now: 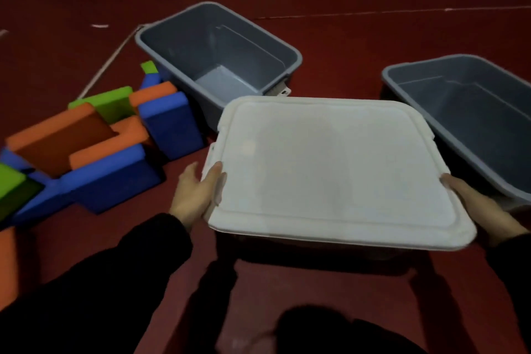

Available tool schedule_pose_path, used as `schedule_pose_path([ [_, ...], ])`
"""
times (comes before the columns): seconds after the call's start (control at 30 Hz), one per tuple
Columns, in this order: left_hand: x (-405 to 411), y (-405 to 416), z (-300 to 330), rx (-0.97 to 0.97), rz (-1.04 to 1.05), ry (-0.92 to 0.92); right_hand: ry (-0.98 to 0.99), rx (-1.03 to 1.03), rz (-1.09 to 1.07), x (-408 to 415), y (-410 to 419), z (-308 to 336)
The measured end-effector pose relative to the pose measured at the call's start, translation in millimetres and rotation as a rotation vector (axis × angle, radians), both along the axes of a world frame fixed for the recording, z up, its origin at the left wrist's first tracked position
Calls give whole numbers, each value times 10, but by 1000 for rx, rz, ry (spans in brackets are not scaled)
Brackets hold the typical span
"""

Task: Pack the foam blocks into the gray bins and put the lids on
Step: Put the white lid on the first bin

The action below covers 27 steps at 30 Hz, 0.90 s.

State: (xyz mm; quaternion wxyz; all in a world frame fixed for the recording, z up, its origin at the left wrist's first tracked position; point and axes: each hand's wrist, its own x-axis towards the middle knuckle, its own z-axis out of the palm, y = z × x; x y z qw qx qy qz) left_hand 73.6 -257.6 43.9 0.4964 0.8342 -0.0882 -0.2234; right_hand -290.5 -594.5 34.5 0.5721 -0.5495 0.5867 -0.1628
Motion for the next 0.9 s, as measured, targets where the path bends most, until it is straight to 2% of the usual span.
schedule_pose_path([
  [0.07, 181, -111, -100, -1, -38, 161, -43, 104, -36, -1, -26, -10],
  [0.13, 255, -168, -236, 11, 0, 173, -23, 43, -78, 9, -70, -19],
  [0.23, 160, -242, -260, -59, 135, 20, -10, -236, -198, 67, -70, -15],
  [0.3, 156, -224, -289, -96, 129, -33, -40, -349, -207, 120, -24, 4],
  [0.4, 165, -154, -309, -76, -21, -69, -109, -328, -129, 118, -50, -72],
  [0.5, 168, -139, -250, 52, -129, -222, -186, -270, -73, 89, -41, -72],
  [0.57, 200, -155, -248, 146, -178, -327, -171, -301, -24, 104, -19, -44],
  [0.67, 208, -170, -209, 260, -220, -412, -60, -392, 35, 134, -12, 7],
  [0.8, 211, -188, -195, 378, -251, -446, 340, -560, 125, 176, -69, 55],
  [0.9, 186, -177, -168, 295, -263, -402, 324, -546, 119, 163, -4, 121],
])
